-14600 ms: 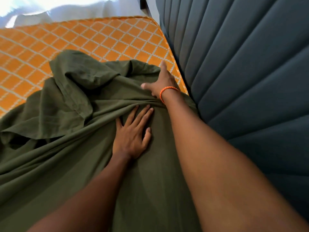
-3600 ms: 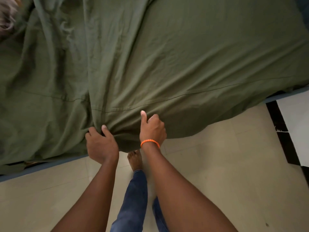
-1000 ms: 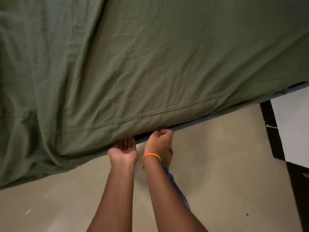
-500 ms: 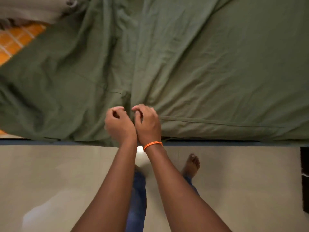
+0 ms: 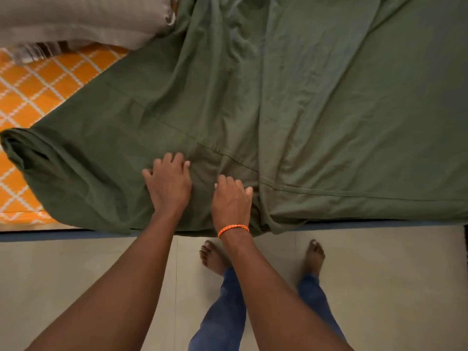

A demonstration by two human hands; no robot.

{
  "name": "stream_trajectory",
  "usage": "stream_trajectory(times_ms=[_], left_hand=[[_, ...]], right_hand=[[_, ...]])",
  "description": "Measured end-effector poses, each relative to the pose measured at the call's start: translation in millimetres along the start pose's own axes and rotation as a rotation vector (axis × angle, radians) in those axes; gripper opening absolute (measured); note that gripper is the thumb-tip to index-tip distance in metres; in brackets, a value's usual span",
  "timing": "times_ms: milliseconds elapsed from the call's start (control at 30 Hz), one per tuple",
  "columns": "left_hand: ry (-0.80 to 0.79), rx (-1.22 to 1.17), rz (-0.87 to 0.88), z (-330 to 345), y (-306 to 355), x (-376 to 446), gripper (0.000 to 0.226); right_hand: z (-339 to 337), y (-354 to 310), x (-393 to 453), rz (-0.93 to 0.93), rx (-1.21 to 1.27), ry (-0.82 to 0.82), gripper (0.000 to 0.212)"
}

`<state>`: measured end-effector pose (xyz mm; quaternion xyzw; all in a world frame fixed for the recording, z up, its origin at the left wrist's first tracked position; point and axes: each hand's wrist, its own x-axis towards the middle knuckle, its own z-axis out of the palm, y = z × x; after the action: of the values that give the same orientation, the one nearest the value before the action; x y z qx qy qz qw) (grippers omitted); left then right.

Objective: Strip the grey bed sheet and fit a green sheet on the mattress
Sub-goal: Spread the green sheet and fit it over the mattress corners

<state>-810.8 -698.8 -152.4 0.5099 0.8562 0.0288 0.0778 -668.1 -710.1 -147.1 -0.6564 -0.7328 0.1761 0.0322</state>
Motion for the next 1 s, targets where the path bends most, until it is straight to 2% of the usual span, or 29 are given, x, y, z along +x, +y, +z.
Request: stream_trajectory(times_ms=[67,133,233,300,367,433,500,667,767,867,933,1000], left_hand=[[0.014,0.002,0.082,-3.9,-17.5,5.4,0.016],[0.022,-0.073,-0.015,-6.3,-36.5,6.1,0.019],[-0.018,-0.182,-0.202,-11.9,-55.2,2.6,0.042],[-0.072,-0.071,-0.189,-13.2,-57.4,-0.4,0.054],[-0.115,0.002,-0.115,-14.0,-59.7,-1.1,0.040],[-0.111,-0.004,-0.044,-16.7,-61.2,3.8,0.019],[-0.078,-0.054,-0.027,-23.0,-63.9,8.9,0.010],[0.092,-0.251,-0.281,-45.5,-116.2,-8.5,0.023],[0.072,-0.246,-0.421,-53.9,-154.0,-31.4,0.025],[-0.014,-0.181,-0.324,-59.4,-165.3,-35.1,0.018],[-0.032,-0.166,-0.235,-64.0,-172.2,-27.0,0.017],[-0.029,-0.223,-0.169,-69.1,-181.5,-16.0,0.037]], right_hand=[[0.5,-11.0,-2.7,-0.050,0.072,-0.037,0.008],[-0.8,-24.9,-11.9,-0.138,0.160,-0.096,0.014],[-2.9,-53.1,-29.3,-0.194,0.221,-0.143,0.019],[-2.1,-65.8,-35.9,-0.150,0.235,-0.125,0.021],[0.1,-74.9,-40.2,-0.107,0.247,-0.137,0.024],[0.1,-83.6,-42.4,-0.075,0.260,-0.148,0.025],[3.2,-85.9,-40.7,-0.017,0.271,-0.127,0.028],[0.6,-79.6,-46.4,0.046,0.157,-0.131,0.033],[-4.3,-96.9,-64.1,-0.038,0.069,-0.145,0.032],[5.9,-113.1,-75.6,-0.082,0.020,-0.253,0.030],[13.8,-125.3,-82.4,-0.081,0.066,-0.136,0.022],[23.7,-142.6,-90.1,-0.077,0.149,0.039,0.014]])
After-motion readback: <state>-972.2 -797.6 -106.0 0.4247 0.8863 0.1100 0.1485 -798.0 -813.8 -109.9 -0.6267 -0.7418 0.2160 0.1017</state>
